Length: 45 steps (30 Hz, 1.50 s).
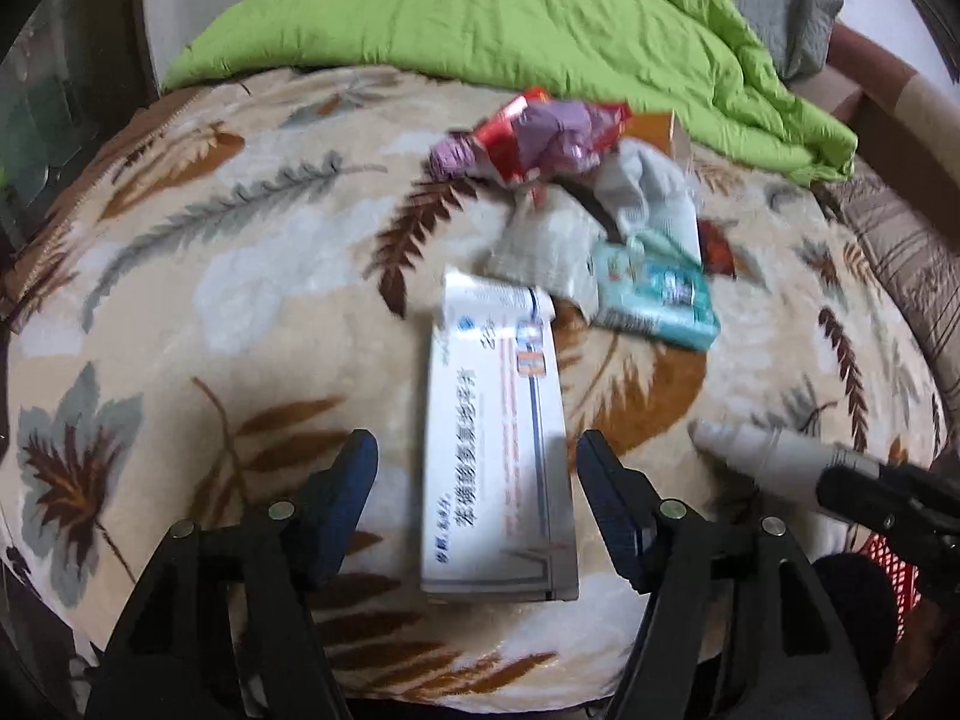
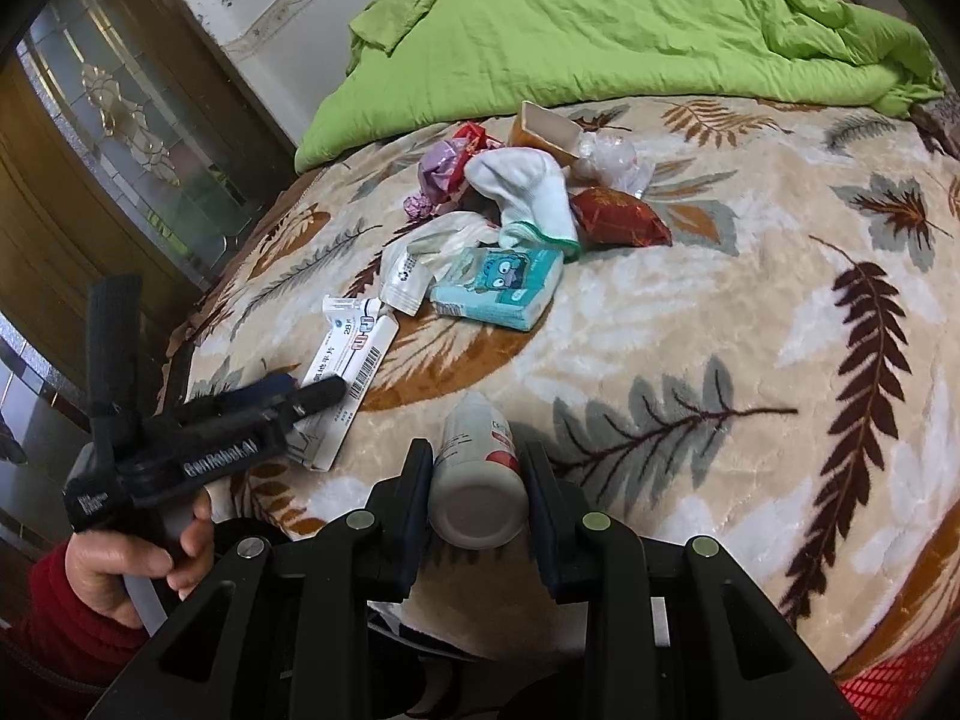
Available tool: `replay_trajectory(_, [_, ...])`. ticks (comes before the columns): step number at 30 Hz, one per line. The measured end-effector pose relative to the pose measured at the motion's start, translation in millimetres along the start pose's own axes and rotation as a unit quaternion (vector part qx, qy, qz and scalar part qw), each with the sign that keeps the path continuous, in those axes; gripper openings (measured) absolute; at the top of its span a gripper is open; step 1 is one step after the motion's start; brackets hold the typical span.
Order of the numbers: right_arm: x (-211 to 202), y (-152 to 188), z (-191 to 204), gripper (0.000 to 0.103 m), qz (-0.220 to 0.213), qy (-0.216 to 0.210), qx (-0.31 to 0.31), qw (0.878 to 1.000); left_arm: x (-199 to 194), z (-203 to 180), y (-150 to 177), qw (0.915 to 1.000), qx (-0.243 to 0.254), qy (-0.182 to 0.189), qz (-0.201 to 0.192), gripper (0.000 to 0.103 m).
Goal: Collect trash
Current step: 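Lift the spray bottle and medicine box off the bed with both tools, then carry both items over the red wastebasket and open both tools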
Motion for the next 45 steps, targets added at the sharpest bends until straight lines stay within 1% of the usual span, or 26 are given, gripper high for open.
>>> replay_trajectory(2, [5, 2, 2, 0.032, 0.013, 0.004, -0.01, 1.0, 5, -3, 3, 1.0, 0.005, 0.0, 0.007, 0.068])
replay_trajectory(4, [15, 9, 5, 0.032, 0.048, 0.011, -0.035, 0.998, 9, -6, 2, 0.9999, 0.012, -0.006, 0.01, 0.068])
replay_trajectory(5, [18, 12, 5, 0.032, 0.058, 0.017, -0.042, 0.997, 11, -5, 1, 0.9998, 0.012, -0.006, 0.012, 0.068])
replay_trajectory(7, [28, 19, 2, 0.033, 0.081, 0.02, -0.038, 0.996, 15, -6, 0, 0.9997, 0.014, -0.011, 0.017, 0.068])
replay_trajectory(9, [31, 18, 1, 0.033, 0.087, 0.021, -0.04, 0.995, 18, -7, -2, 0.9995, 0.019, -0.017, 0.018, 0.068])
replay_trajectory(12, [37, 11, 2, 0.033, 0.089, 0.038, -0.048, 0.994, 23, -10, -4, 0.9989, 0.029, -0.029, 0.022, 0.068])
replay_trajectory(14, [46, 9, 1, 0.033, 0.101, 0.044, -0.046, 0.993, 24, -10, -5, 0.9987, 0.03, -0.035, 0.019, 0.062])
replay_trajectory(16, [50, 7, 2, 0.033, 0.102, 0.047, -0.046, 0.993, 21, -7, -6, 0.9991, 0.022, -0.033, 0.013, 0.05])
replay_trajectory(19, [47, 6, 3, 0.032, 0.089, 0.045, -0.045, 0.994, 16, 1, -8, 1.0, -0.002, -0.008, 0.003, 0.05])
replay_trajectory(23, [38, 6, 2, 0.032, 0.069, 0.036, -0.029, 0.997, 4, -2, -8, 0.9996, -0.013, 0.018, -0.015, 0.049])
replay_trajectory(29, [9, 6, -3, 0.032, 0.035, 0.029, -0.01, 0.999, -20, -32, -10, 0.9972, 0.007, 0.068, -0.032, 0.049])
replay_trajectory(33, [-26, 8, -17, 0.032, 0.006, 0.025, 0.023, 0.999, -36, -61, -12, 0.9928, 0.027, 0.111, -0.036, 0.05])
replay_trajectory(35, [-46, 12, -28, 0.032, -0.008, 0.028, 0.043, 0.999, -46, -82, -10, 0.9892, 0.045, 0.134, -0.038, 0.049])
replay_trajectory(38, [-81, 23, -49, 0.032, -0.03, 0.041, 0.078, 0.996, -59, -121, -5, 0.9802, 0.083, 0.177, -0.033, 0.05])
replay_trajectory(39, [-96, 30, -58, 0.032, -0.039, 0.05, 0.092, 0.994, -63, -137, -2, 0.976, 0.097, 0.192, -0.029, 0.05])
replay_trajectory(42, [-137, 50, -87, 0.032, -0.062, 0.078, 0.132, 0.986, -75, -188, 12, 0.9592, 0.148, 0.24, -0.013, 0.05])
replay_trajectory(44, [-169, 68, -110, 0.032, -0.081, 0.103, 0.166, 0.977, -85, -229, 23, 0.9431, 0.189, 0.274, -0.001, 0.05])
replay_trajectory(45, [-185, 77, -121, 0.032, -0.089, 0.115, 0.184, 0.972, -87, -242, 27, 0.9378, 0.2, 0.284, 0.003, 0.05])
Point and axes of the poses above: each gripper's, at about its wrist camera, not at the fingertips, and x roughly the way its jaws point, z to its left, y to its underside, the point moved 5 cm from there along x, roughly the way its jaws point, and after that the axes turned 1 degree about -y, right-handed, at the moved point
